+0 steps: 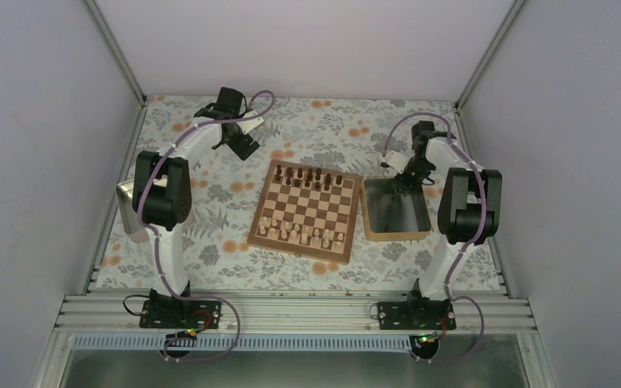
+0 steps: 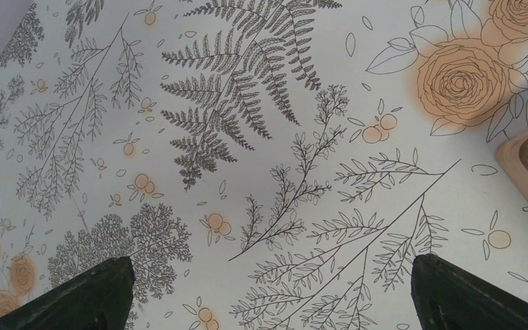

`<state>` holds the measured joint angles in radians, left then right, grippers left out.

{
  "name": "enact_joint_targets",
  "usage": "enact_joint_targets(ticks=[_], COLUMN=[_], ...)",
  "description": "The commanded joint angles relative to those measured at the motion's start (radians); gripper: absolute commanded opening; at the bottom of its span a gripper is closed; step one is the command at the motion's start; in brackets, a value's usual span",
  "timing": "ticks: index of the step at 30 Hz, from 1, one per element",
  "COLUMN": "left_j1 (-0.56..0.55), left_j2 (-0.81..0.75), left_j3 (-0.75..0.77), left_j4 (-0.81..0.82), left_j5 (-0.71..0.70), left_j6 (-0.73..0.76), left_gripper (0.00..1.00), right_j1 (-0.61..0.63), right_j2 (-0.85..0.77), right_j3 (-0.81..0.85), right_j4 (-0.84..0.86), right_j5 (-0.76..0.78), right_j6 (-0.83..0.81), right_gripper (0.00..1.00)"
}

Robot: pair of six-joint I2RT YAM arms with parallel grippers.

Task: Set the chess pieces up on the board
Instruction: Pick up the chess piece from the storage box.

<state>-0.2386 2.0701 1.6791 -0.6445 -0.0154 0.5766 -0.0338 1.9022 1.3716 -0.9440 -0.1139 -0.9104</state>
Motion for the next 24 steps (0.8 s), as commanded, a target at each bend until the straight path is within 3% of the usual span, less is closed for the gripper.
enact_joint_targets(ticks=[1, 7, 13, 18, 24], left_j1=[-0.004, -0.004, -0.004, -0.004, -0.004], left_j2=[-0.008, -0.010, -0.008, -0.005, -0.010], left_j3=[-0.005, -0.006, -0.005, -0.003, -0.003], left_j4=[0.006, 0.007, 0.006, 0.006, 0.006], left_j5=[-0.007, -0.005, -0.005, 0.000, 0.006], left_j6=[0.011, 0.011, 0.011, 0.011, 0.010], left_gripper=[1.00, 1.00, 1.00, 1.00, 1.00], right_j1=[0.015, 0.023, 0.026, 0.036, 0.140], right_j2=[0.033, 0.056, 0.020, -0.051, -0.074], right_j3=[-0.005, -0.004, 0.010, 0.073, 0.187], right_j4=[0.015, 0.027, -0.010, -0.084, -0.168], right_j5=[-0.037, -0.032, -0.044, -0.054, -0.011], right_j6=[-0.005, -0.005, -0.013, -0.017, -0.004], right_gripper=[0.32, 0.29, 0.11, 0.07, 0.06])
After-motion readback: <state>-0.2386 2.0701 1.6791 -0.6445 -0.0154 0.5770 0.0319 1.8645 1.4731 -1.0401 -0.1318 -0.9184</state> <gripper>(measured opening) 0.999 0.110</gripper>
